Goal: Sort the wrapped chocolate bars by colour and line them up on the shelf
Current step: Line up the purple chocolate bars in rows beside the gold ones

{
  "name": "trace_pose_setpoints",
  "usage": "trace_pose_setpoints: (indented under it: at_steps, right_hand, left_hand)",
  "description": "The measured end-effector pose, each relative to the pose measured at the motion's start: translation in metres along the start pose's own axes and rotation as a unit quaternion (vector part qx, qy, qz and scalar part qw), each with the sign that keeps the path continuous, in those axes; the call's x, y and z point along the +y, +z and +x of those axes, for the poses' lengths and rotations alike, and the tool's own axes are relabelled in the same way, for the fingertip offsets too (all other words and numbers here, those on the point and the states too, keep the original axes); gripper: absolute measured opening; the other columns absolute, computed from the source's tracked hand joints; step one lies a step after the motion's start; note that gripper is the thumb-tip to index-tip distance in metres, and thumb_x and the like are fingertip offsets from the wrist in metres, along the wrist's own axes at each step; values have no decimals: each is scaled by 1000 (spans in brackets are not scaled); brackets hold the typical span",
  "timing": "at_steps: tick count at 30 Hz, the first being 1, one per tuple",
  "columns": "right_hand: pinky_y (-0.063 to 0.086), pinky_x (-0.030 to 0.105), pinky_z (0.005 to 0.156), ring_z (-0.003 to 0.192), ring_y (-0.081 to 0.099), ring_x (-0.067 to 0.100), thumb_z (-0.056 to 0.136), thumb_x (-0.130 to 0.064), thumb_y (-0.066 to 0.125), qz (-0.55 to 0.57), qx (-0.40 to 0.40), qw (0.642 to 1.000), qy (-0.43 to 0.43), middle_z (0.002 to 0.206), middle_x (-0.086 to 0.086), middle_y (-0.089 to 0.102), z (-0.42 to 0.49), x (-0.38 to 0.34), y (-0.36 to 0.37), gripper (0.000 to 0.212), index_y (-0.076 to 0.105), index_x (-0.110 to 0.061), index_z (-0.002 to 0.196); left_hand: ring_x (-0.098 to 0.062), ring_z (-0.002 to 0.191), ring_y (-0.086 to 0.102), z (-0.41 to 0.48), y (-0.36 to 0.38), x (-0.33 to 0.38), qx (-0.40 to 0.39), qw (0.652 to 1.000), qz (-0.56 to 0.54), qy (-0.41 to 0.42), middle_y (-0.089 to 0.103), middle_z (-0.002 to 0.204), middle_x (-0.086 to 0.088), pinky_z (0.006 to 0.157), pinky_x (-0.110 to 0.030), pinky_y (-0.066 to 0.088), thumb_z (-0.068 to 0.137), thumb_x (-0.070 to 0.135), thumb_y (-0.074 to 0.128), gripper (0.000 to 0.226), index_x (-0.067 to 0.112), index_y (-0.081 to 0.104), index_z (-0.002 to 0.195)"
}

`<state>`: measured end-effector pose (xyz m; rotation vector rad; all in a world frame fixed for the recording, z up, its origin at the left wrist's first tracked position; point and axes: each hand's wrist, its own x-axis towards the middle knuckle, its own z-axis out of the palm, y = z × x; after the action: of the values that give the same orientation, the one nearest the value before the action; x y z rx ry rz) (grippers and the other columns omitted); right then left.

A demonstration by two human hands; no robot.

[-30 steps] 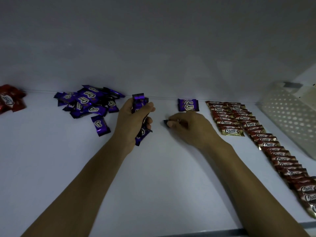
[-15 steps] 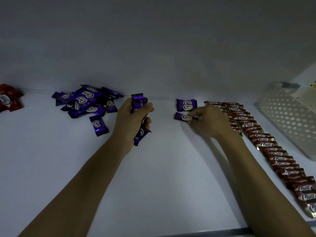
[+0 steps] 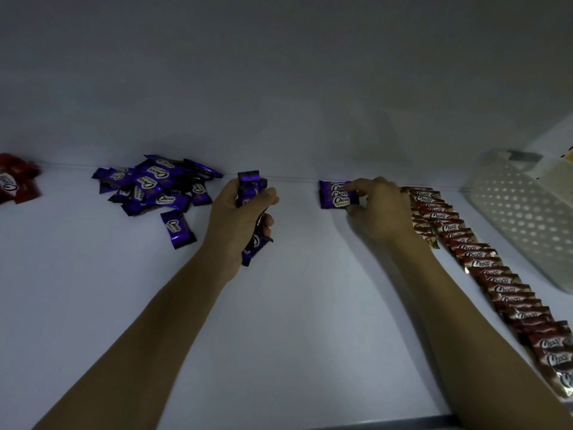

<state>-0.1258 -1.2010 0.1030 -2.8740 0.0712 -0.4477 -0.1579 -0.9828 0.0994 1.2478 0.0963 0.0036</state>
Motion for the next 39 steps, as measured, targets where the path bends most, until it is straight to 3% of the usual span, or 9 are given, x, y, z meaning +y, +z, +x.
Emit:
trace_pose_setpoints:
  at_steps: [12, 15, 18, 25, 28, 32, 35, 37, 39]
  right_hand:
    - [41, 34, 79, 95, 55, 32, 85, -25, 67, 77, 26, 997, -2, 103, 14, 61, -4, -13, 2, 24, 69, -22, 108]
    - [50, 35, 74, 79, 62, 22, 82, -27, 71, 370, -102, 923, 10, 89, 7, 66, -29, -53, -13, 19, 65, -18, 97]
    - [54, 37, 78, 79, 68, 24, 72, -30, 80, 463, -261, 847, -9, 83, 8, 70, -57, -93, -11, 46, 56, -17, 109]
    - [54, 43, 74, 65, 64, 22, 81, -2, 70, 523, -201, 828, -2, 79, 22, 69, -61, -97, 2, 23, 58, -7, 101]
    - [54, 35, 74, 74, 65, 20, 84, -1, 66, 516, -185, 836, -15, 82, 21, 69, -60, -94, 1, 13, 66, -9, 94]
    - [46, 15, 57, 63, 61, 8, 83, 0, 65, 494, -102, 862, -38, 69, 2, 65, -50, -82, -9, 19, 66, -19, 79]
    - [47, 19, 64, 72, 62, 13, 81, -9, 70, 334, -11, 935, -120, 82, 1, 67, -45, -63, -10, 14, 69, -24, 84]
    - [52, 33, 73, 81, 62, 15, 82, -11, 69, 211, -59, 961, -170, 92, 0, 67, -44, -53, -5, 16, 74, -23, 92]
    - [53, 42, 78, 87, 63, 18, 83, -8, 67, 205, -140, 949, -193, 97, 1, 68, -44, -47, -1, 21, 75, -20, 98]
  left_hand:
    - [-7, 50, 53, 2, -2, -1, -2, 1000, -10, -2, 67, 82, 1, 44, -19, 45, 90, 11, 62, 9, 17, 58, 96]
    - [-6, 51, 54, 2, -1, 0, 15, 997, -72, -11, 67, 81, 1, 45, -18, 46, 90, 6, 61, 13, 15, 58, 99]
    - [-4, 53, 56, 3, -4, 3, 38, 984, -169, -37, 64, 78, 1, 45, -18, 47, 92, 7, 58, 10, 11, 58, 101]
    - [-6, 57, 62, 6, -6, 0, 34, 956, -285, -62, 58, 81, -2, 52, -20, 53, 93, 9, 56, 25, 8, 50, 117]
    - [-8, 59, 66, 4, -5, 3, 47, 952, -297, -50, 61, 85, -4, 53, -22, 55, 93, 5, 54, 15, 7, 54, 107]
    - [-10, 68, 67, 5, -11, 7, 42, 957, -285, -29, 63, 91, -4, 59, -20, 56, 94, 2, 53, 16, 11, 54, 106]
    - [-11, 71, 63, 4, -10, 7, 37, 964, -262, -34, 61, 92, -3, 57, -17, 53, 93, 3, 55, 23, 11, 52, 113]
    - [-8, 64, 63, 2, -7, 6, 33, 971, -234, -34, 60, 90, -2, 53, -16, 51, 92, 3, 56, 19, 12, 52, 109]
    - [-7, 60, 62, 2, -5, 6, 29, 977, -208, -29, 61, 87, -1, 52, -15, 49, 92, 3, 56, 15, 13, 53, 103]
